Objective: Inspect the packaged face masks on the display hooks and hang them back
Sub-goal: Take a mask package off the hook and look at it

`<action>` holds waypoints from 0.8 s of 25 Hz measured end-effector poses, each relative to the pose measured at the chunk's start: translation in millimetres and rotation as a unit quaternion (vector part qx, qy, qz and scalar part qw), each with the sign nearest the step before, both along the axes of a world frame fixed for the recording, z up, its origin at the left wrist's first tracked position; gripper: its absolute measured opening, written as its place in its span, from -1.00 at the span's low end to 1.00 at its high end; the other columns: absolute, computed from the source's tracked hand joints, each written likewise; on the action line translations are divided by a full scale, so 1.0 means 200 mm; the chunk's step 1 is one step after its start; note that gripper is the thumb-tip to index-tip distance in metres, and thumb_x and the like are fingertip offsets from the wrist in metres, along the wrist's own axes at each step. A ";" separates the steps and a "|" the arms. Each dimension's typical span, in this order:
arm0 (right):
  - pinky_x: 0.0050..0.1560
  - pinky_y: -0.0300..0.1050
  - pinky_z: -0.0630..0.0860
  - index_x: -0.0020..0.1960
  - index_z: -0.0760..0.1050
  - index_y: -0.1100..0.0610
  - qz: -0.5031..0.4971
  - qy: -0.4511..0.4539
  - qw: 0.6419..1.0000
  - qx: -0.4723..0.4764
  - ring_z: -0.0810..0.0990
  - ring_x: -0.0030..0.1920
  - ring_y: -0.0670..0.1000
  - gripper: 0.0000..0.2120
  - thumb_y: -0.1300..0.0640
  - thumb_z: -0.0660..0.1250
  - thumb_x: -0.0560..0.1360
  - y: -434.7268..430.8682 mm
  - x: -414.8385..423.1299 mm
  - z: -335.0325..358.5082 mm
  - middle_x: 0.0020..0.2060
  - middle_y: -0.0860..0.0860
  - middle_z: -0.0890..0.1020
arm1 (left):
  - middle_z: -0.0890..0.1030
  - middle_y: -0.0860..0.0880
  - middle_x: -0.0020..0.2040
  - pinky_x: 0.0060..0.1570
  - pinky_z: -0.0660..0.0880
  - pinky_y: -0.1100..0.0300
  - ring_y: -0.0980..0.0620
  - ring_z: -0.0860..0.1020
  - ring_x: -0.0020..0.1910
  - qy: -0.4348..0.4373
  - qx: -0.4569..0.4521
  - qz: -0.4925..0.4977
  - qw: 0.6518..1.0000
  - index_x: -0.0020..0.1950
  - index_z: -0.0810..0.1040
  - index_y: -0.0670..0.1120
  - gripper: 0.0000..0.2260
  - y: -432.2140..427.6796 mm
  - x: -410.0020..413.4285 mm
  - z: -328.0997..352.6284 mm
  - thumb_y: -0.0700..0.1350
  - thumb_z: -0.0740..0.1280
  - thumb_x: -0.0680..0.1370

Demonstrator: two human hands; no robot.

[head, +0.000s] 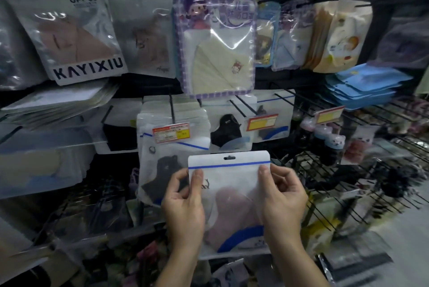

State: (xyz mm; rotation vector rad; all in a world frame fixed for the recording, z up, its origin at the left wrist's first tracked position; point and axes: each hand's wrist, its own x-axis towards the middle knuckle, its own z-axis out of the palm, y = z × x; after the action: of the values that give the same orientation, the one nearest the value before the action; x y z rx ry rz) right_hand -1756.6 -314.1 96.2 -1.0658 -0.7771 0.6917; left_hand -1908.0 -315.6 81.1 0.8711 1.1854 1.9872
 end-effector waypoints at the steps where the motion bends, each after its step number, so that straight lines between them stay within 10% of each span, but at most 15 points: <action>1: -0.18 -0.12 0.59 -0.02 0.70 0.07 0.000 0.007 1.000 -0.001 0.63 -0.25 -0.16 -0.94 0.09 0.53 0.57 0.02 0.06 -0.01 -0.24 -0.05 0.74 | 0.78 -0.01 -0.18 -0.17 0.64 0.24 0.06 0.74 -0.19 -0.002 -0.008 0.005 1.000 -0.01 0.67 0.02 -0.98 0.03 0.06 -0.01 -0.10 0.47 0.61; 13: 0.16 0.04 0.70 0.13 0.77 -0.03 -0.089 0.025 0.996 0.011 0.76 0.01 -0.08 -0.87 0.08 0.53 0.59 0.40 0.99 -0.04 -0.05 -0.07 0.81 | 0.78 0.11 -0.12 -0.04 0.67 0.17 0.10 0.75 -0.11 0.064 0.016 -0.008 0.998 0.29 0.67 0.05 -0.68 0.41 1.05 0.02 -0.16 0.54 0.57; 20: 0.26 -0.28 0.55 0.35 0.66 -0.04 -0.031 -0.113 0.990 0.081 0.65 0.24 -0.16 -0.66 0.13 0.51 0.59 0.52 1.15 -0.07 0.19 -0.15 0.69 | 0.76 0.24 0.09 0.10 0.67 0.21 0.20 0.72 0.07 0.042 0.026 0.003 0.999 0.14 0.72 0.20 -0.78 0.53 1.20 0.04 -0.10 0.53 0.58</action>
State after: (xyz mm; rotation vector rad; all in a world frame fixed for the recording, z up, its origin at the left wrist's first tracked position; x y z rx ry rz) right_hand -1525.7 -209.5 82.9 -1.0254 -0.9747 0.4499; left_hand -1668.3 -209.7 88.2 0.9885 1.1884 2.0109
